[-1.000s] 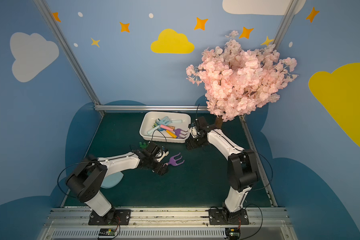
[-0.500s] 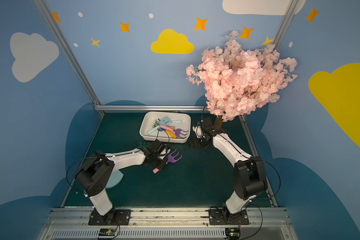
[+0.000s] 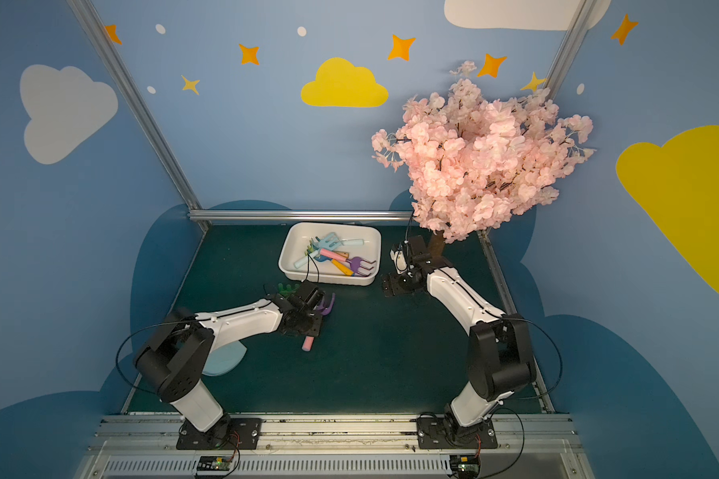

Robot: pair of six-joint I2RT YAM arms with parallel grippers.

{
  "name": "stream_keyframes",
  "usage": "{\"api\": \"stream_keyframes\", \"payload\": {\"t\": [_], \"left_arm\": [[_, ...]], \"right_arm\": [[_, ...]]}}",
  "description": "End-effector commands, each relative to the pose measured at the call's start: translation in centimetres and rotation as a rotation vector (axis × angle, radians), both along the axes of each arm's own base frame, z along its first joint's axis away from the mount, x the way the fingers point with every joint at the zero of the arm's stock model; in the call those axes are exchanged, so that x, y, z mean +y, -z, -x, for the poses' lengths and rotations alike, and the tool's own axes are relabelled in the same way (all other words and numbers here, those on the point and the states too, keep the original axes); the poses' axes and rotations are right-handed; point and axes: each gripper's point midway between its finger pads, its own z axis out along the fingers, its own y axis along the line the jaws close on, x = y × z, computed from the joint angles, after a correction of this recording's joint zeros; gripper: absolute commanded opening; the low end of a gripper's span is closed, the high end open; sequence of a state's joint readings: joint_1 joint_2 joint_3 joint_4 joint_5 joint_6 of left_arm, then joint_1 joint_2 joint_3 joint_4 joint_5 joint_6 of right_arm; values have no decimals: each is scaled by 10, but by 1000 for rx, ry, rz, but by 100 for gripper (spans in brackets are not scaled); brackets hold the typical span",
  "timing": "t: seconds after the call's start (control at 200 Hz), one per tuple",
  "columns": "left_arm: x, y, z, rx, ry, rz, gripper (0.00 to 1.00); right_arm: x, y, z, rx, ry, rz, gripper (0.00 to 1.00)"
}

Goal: Take the hand rake out of the storage box
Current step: Place the rake at the center of the board.

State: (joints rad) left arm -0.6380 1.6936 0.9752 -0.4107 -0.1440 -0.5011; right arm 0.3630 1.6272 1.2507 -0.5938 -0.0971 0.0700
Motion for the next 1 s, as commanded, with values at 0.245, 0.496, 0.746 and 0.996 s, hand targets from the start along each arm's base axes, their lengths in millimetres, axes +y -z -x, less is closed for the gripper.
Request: {"api": "stream_keyframes", "payload": {"t": [0.245, 0.496, 0.746, 0.996], "left_arm": [[0, 4, -32, 13, -123, 28, 20], [4, 16, -34, 21, -114, 2, 28], [4, 22, -35, 32, -108, 21, 37], [-3, 10, -40, -2, -77, 92, 54]], "right_arm": [[3, 1, 0, 7, -12, -15, 92], [5, -2, -1, -3, -18, -15, 92], [11, -23, -4, -71, 11, -19, 92], [66, -39, -17, -104, -41, 5, 93]]}}
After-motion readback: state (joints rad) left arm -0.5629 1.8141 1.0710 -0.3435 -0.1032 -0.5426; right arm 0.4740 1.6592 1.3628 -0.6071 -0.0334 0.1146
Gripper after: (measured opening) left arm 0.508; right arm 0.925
